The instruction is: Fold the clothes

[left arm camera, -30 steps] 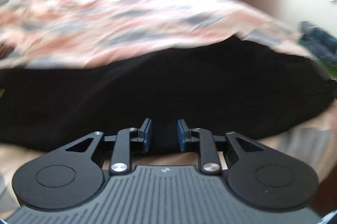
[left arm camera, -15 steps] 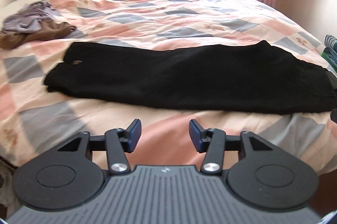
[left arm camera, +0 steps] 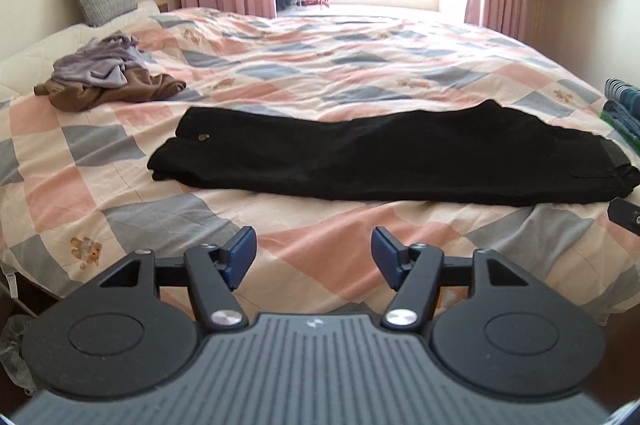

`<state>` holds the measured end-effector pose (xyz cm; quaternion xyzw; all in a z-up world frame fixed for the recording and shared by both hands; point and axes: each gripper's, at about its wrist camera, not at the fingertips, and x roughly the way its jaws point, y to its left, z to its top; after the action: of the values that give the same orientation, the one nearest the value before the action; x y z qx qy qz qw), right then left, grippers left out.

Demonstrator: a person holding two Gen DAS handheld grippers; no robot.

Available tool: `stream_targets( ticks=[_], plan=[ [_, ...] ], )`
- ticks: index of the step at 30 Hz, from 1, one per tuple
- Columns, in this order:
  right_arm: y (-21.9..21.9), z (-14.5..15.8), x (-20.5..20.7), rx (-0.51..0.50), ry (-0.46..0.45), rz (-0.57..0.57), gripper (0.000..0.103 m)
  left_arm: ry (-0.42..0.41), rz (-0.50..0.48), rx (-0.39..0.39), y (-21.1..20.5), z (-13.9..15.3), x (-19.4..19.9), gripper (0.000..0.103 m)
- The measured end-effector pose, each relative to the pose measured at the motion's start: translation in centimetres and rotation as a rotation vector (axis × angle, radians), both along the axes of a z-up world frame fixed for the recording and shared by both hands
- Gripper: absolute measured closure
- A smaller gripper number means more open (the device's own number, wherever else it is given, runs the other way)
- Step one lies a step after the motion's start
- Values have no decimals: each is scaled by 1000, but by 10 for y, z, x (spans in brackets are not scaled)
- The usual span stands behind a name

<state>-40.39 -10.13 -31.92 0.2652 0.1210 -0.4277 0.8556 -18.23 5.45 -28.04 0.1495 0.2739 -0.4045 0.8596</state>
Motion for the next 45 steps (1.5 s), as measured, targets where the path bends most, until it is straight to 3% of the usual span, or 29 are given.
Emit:
stream_targets(
  ticks=[5,9,12,20,25,29,35,40,41,45],
  plan=[
    [14,11,-12,-29,-12,-19,3,24,-36,-41,18,0,0,41],
    [9,13,-16,-29,-5,-36,3,135,-25,-107,29,-17,27,46],
    [-4,2,-14,18,22,-61,2,250,49,-153,32,-34,68,56],
    [-73,-36,13,183,36,-41,4,525,359,-273,34,-62,217,66],
    [-116,-62,33,291,62,-48,5,749,470,-442,20,-88,294,68],
    [-132,-74,51,322,93,-21,4,907,568,-533,14,-115,325,75],
    [-140,-87,68,327,156,1,0,928,596,-548,7,-129,340,76],
    [-138,-91,72,313,201,22,0,922,582,-545,3,-130,338,92],
    [-138,-91,72,310,205,25,0,913,583,-540,2,-130,338,103],
    [-137,-90,72,309,218,27,0,908,569,-568,5,-131,335,103]
  ],
)
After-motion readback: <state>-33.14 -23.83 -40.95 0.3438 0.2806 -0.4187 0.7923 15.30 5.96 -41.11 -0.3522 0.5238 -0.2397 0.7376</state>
